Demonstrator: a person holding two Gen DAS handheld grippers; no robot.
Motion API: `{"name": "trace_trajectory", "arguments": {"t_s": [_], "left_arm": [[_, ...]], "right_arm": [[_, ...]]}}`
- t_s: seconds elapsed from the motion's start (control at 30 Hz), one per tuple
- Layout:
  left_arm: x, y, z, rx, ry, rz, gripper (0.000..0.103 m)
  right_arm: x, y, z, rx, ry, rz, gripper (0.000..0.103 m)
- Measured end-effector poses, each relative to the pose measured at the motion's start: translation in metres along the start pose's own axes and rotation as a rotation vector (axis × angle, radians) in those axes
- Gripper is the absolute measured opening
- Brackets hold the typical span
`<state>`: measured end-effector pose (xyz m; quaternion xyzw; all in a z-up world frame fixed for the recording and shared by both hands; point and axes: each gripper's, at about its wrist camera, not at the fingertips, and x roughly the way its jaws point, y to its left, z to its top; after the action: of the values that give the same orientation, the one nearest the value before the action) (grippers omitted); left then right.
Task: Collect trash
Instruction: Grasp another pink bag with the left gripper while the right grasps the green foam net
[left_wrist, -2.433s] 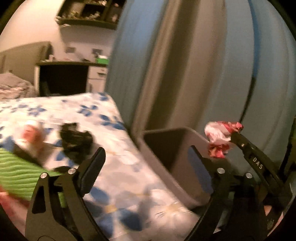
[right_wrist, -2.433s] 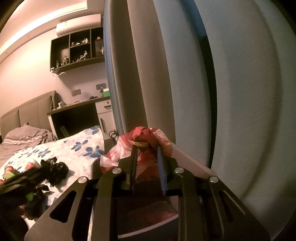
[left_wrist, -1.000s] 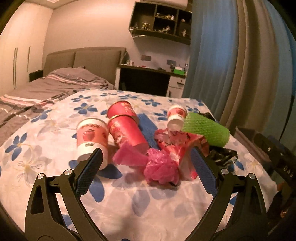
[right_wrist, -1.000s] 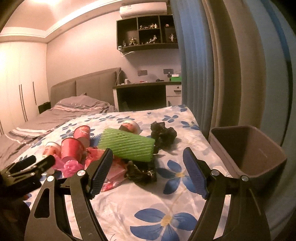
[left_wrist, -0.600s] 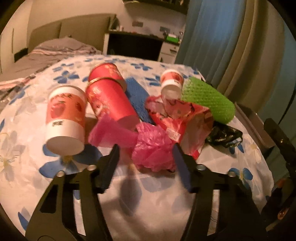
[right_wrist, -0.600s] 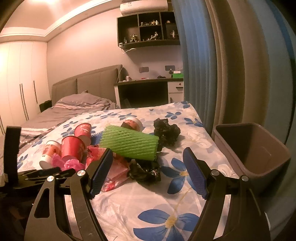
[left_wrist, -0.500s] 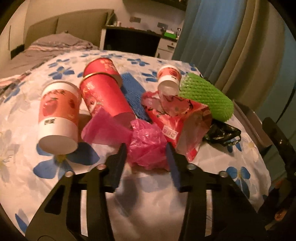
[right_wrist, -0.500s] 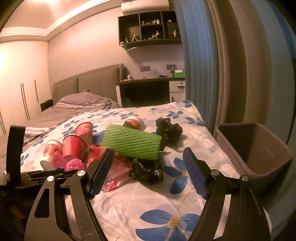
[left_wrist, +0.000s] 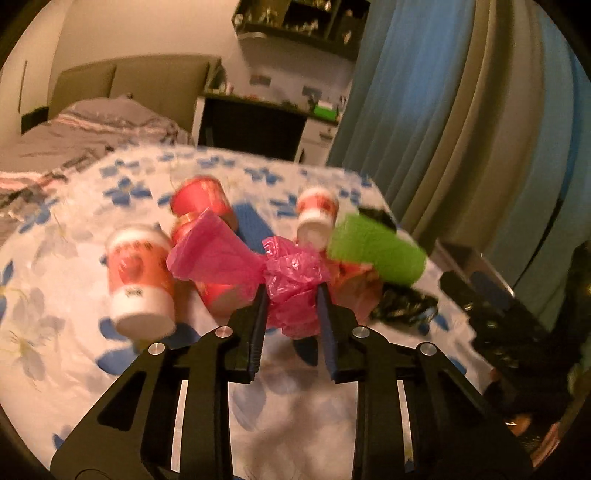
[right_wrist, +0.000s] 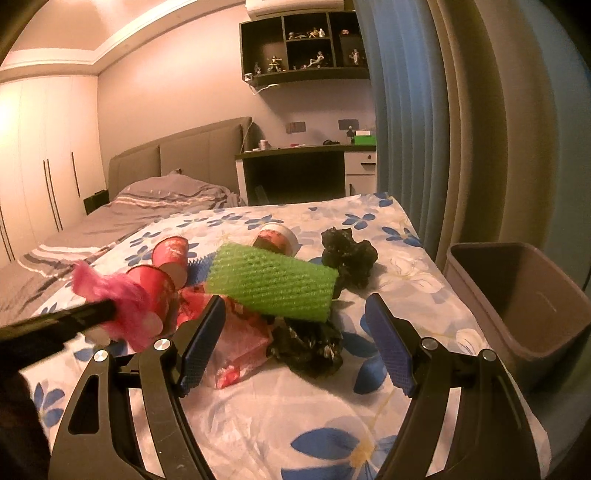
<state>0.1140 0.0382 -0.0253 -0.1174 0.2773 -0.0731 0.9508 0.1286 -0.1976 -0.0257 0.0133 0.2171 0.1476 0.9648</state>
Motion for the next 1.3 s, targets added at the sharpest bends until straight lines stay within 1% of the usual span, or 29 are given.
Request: {"name": "trace_trajectory", "arguments": {"t_s": [0.07, 0.13, 0.27, 0.4, 0.53, 0.57, 0.6, 0.67, 0.7, 0.77, 0.8, 0.87, 0.97, 1.07, 1.17, 1.3], "left_arm": [[-0.007, 0.0, 0.006, 0.008, -0.03, 0.014, 0.026], [-0.008, 0.001, 0.008, 0.014, -0.042, 0.023, 0.026], [-0.007, 0.001, 0.009, 0.012, -0.039, 0.022, 0.026], [-0.001, 0.002, 0.011, 0.01, -0.031, 0.018, 0.026], [0.005, 0.003, 0.011, 0.006, -0.024, 0.015, 0.026], [0.006, 0.003, 0.011, 0.007, -0.021, 0.015, 0.026], [0.008, 0.003, 0.01, 0.006, -0.017, 0.013, 0.026], [0.01, 0.002, 0.01, 0.007, -0.011, 0.011, 0.026], [0.01, 0.002, 0.009, 0.008, -0.01, 0.011, 0.026], [0.011, 0.001, 0.009, 0.009, -0.007, 0.01, 0.026], [0.012, 0.0, 0.009, 0.009, -0.007, 0.01, 0.026], [0.012, 0.0, 0.009, 0.009, -0.006, 0.011, 0.026], [0.012, 0.0, 0.009, 0.01, -0.008, 0.011, 0.026], [0.012, -0.002, 0.01, 0.015, -0.011, 0.01, 0.026], [0.012, -0.004, 0.01, 0.019, -0.016, 0.014, 0.026], [0.009, -0.008, 0.011, 0.027, -0.03, 0.012, 0.026]], "right_arm": [[0.006, -0.003, 0.004, 0.01, 0.002, -0.008, 0.076], [0.016, -0.008, 0.008, 0.026, 0.018, -0.014, 0.076], [0.04, -0.017, 0.012, 0.029, 0.059, -0.018, 0.075], [0.059, -0.025, 0.013, 0.056, 0.117, 0.022, 0.071], [0.07, -0.031, 0.011, 0.086, 0.156, 0.074, 0.062], [0.072, -0.032, 0.01, 0.093, 0.165, 0.097, 0.057], [0.073, -0.032, 0.009, 0.097, 0.172, 0.111, 0.055], [0.073, -0.03, 0.008, 0.101, 0.183, 0.143, 0.041], [0.073, -0.029, 0.007, 0.103, 0.189, 0.157, 0.039], [0.069, -0.028, 0.008, 0.105, 0.184, 0.182, 0.028], [0.066, -0.027, 0.008, 0.105, 0.18, 0.196, 0.026], [0.058, -0.024, 0.009, 0.098, 0.167, 0.22, 0.014], [0.045, -0.018, 0.012, 0.074, 0.137, 0.246, 0.008], [0.03, -0.013, 0.016, 0.053, 0.096, 0.264, 0.007], [0.014, -0.012, 0.022, 0.031, 0.049, 0.256, 0.006], [-0.005, -0.017, 0.031, 0.033, -0.004, 0.235, 0.006]]}}
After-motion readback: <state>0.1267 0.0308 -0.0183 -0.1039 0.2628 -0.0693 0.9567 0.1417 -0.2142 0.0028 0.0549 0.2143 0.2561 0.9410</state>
